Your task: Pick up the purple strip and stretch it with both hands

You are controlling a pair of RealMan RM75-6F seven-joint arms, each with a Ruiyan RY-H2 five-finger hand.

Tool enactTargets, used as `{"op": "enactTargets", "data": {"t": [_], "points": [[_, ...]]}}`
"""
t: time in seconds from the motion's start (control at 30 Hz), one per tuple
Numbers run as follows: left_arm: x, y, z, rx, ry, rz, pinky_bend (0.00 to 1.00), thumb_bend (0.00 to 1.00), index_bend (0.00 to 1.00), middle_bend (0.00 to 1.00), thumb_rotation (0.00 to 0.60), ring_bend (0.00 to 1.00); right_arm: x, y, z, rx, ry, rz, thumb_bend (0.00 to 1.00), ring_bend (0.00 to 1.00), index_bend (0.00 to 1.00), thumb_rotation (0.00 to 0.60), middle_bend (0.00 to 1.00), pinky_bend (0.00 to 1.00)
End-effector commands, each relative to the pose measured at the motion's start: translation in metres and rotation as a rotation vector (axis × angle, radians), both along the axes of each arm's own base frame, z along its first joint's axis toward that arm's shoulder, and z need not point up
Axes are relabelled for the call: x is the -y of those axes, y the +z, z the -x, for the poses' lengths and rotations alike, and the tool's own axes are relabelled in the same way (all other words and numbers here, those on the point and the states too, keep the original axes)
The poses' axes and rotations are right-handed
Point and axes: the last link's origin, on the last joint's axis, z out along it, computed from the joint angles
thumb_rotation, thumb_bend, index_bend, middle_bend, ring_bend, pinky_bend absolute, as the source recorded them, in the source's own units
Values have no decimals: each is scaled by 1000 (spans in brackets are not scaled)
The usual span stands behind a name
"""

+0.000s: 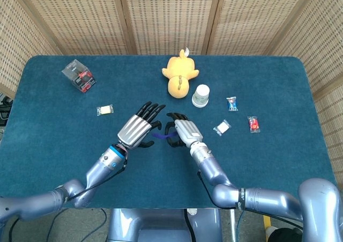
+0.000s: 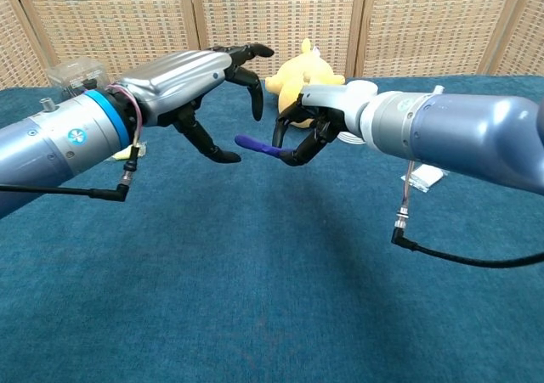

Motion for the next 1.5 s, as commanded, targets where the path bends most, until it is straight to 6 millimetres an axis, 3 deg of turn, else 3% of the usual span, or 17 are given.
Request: {"op": "enactTargets", "data": {"t": [0.03, 0.77, 1.23, 1.5], "points": [[0, -5, -6, 9, -4, -9, 0, 206, 479, 0, 600, 0, -1, -1, 0, 0, 1, -4, 602, 0, 631, 600, 169, 0], [2, -15, -1, -14, 19, -6, 0, 339, 540, 0, 600, 0, -1, 0, 5, 8, -5, -11, 604, 0, 633, 600, 169, 0], [1, -23, 0, -22, 30, 0, 0, 341, 555, 0, 600, 0, 0, -1, 10, 11, -11, -18, 603, 0, 633, 600, 169, 0], [1, -26, -1, -31, 31, 5, 0, 396, 559, 0, 600, 0, -1, -1, 11, 15, -8, -23, 604, 0, 634, 600, 169, 0]]}}
